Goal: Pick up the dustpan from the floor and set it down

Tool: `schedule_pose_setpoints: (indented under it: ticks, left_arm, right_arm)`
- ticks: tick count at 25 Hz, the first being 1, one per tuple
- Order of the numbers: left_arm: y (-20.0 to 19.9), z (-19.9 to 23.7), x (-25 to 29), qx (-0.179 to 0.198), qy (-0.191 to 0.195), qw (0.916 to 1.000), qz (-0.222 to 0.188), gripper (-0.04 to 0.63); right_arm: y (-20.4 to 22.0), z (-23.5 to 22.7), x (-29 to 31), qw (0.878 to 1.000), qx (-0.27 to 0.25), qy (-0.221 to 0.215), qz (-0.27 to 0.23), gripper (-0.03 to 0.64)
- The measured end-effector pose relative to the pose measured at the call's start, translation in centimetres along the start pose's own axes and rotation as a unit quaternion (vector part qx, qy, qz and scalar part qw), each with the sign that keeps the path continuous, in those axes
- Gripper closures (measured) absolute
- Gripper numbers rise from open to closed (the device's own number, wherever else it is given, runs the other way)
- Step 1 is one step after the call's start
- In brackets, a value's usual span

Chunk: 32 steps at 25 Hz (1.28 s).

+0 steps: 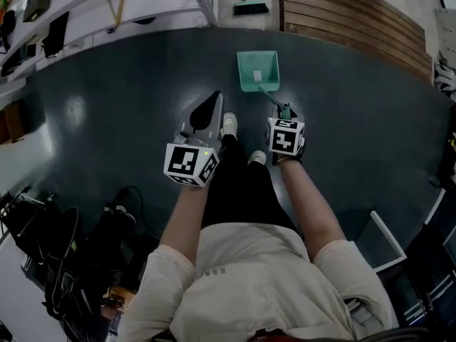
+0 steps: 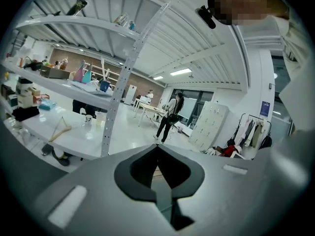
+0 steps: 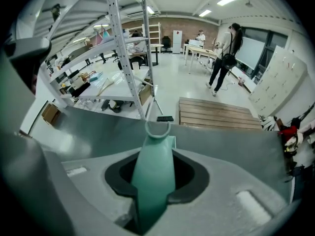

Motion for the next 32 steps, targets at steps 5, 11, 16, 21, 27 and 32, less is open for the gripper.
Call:
schedule_pose_setpoints:
  ticks: [5,11,16,21,27,32]
  left_arm:
    - [1.3,-0.1,-0.8,-0.007,0.002,0.9998,0.017,0.579]
    - [1.5,-1.3,-2.6,-0.01,0.008,0.9998,0.016,0.578]
    - [-0.2,-4.4,-5.1,0.01,0.015,0.9998,-0.004,0.579]
    - [-3.4,-8.4,-9.2,0.032,0.029,0.9985,-0.035,0.578]
    - [-6.1,-13.9,-13.6,0.069,0.058,0.9932,-0.073,0.58]
    - [-7.3,-17.6,-19.0,0.096,0.057,0.9875,-0.111,0.58]
  right_arm:
    - [0.8,1.0,0.5,1.0,-0.003,-0.028,0.012,0.404]
    - [-0.1,0.2,-2.4,0.999,0.006,-0.033,-0.026,0.364]
    - [-2.4,0.7,-10.5,0.987,0.0,-0.069,-0.147,0.384]
    - [-3.2,1.3,-19.9,0.961,-0.056,-0.044,-0.267,0.623]
    - [-1.9,1.8,-27.3,0.94,-0.068,-0.069,-0.328,0.623]
    - [0.6,2.0,-33.6,0.922,-0.114,-0.101,-0.357,0.624]
Point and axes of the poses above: the fingertips, and each gripper's own axes: x forward along the fingers, z to its left, y out of its underside, the point moved 4 cm from there along -x, backward along the fingers, and after that the axes turned 6 degrees about -y, right-handed, at the moved point
